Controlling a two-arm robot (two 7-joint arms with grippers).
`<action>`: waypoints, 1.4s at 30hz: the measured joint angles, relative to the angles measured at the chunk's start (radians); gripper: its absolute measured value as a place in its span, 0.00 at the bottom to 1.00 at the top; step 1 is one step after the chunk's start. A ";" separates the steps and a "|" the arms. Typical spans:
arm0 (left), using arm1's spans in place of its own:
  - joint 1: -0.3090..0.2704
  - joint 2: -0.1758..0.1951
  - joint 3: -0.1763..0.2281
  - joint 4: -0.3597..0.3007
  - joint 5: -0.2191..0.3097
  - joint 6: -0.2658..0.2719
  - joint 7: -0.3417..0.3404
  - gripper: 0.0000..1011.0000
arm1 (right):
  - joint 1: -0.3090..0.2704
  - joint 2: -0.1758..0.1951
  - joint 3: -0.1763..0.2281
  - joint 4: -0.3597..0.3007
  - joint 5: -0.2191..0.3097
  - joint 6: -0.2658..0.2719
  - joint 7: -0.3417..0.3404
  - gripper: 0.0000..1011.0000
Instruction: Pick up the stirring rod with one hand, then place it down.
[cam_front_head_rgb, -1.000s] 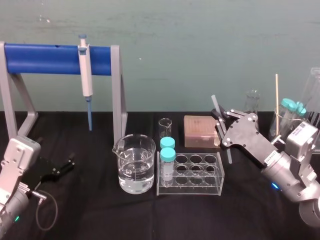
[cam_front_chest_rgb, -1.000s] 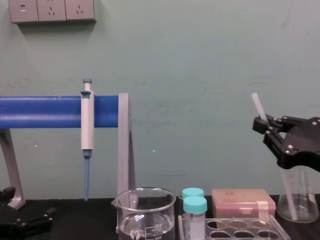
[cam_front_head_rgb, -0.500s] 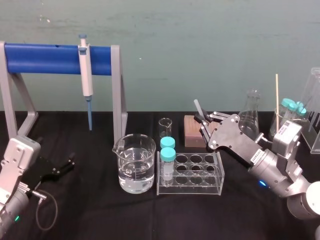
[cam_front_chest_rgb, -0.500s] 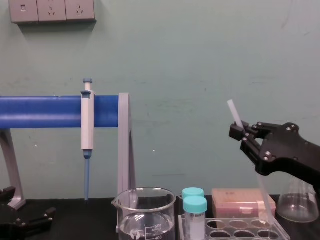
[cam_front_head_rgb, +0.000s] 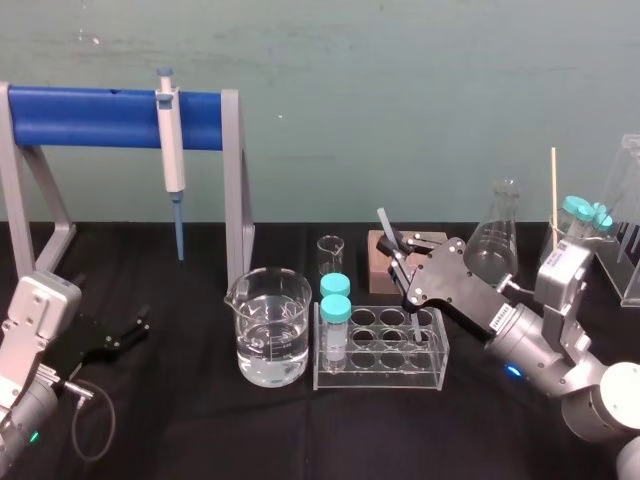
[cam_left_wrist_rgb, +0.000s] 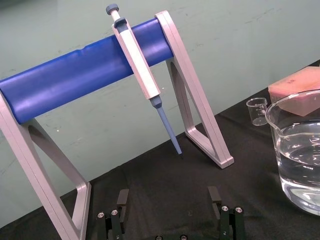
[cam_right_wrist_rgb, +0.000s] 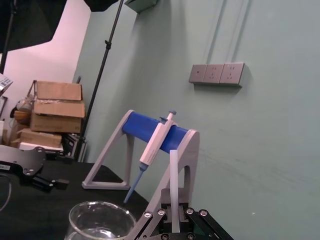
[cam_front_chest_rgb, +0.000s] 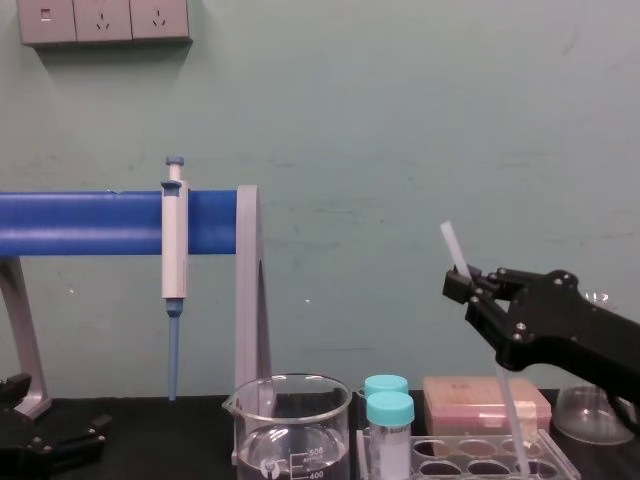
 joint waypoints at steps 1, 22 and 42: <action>0.000 0.000 0.000 0.000 0.000 0.000 0.000 0.99 | 0.003 -0.002 -0.001 0.008 0.005 0.000 0.005 0.07; 0.000 0.000 0.000 0.000 0.000 0.000 0.000 0.99 | 0.026 -0.016 -0.012 0.109 0.045 0.033 0.041 0.07; 0.000 0.000 0.000 0.000 0.000 0.000 0.000 0.99 | 0.025 -0.010 -0.007 0.128 0.020 0.057 0.009 0.07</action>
